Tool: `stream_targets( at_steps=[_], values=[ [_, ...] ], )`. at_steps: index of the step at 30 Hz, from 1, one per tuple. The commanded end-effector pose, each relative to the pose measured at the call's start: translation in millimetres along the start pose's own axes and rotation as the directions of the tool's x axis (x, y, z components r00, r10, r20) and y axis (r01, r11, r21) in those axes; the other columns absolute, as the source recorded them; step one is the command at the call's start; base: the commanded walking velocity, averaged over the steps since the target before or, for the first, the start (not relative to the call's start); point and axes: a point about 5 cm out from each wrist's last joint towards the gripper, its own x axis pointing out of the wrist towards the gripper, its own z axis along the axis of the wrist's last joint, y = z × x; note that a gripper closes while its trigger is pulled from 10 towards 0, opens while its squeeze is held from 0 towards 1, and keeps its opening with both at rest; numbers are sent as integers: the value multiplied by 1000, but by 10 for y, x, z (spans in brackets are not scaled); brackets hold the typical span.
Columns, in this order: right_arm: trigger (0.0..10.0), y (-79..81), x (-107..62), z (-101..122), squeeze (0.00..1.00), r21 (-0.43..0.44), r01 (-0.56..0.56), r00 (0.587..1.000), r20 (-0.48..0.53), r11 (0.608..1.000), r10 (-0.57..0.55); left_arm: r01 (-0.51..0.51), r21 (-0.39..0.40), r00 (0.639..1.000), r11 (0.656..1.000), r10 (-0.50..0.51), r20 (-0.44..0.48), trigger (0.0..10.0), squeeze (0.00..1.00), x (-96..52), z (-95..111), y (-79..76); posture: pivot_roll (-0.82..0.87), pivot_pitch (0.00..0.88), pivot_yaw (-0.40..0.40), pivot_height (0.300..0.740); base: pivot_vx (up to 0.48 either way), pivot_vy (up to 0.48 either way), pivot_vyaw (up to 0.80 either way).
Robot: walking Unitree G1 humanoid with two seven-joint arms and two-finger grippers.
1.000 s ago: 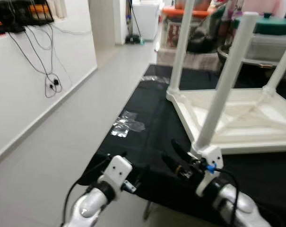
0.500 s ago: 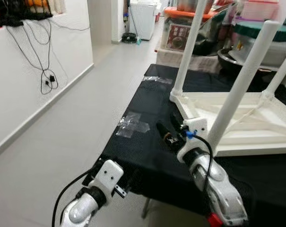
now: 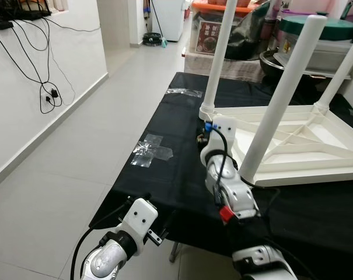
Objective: Building children table
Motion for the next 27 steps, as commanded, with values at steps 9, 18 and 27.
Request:
stream_targets(
  at_steps=[9,18,27],
  values=[
    [10000,-546,67,-142,0,-61,286,958,-6,956,-286,21,-10,1000,1000,-21,-9,10000,0,-2,-5,-41,30,25,-93,740,0,0,0],
    [10000,-1085,4,-232,0,-115,446,893,-6,888,-450,28,-8,1000,1000,-28,-13,10000,0,5,-9,-39,24,31,-80,740,0,0,0],
    [10000,-1835,-246,-199,0,-235,585,803,40,776,-594,45,-13,999,999,-45,-16,10000,0,13,-10,-40,8,35,-71,740,0,0,0]
  ],
)
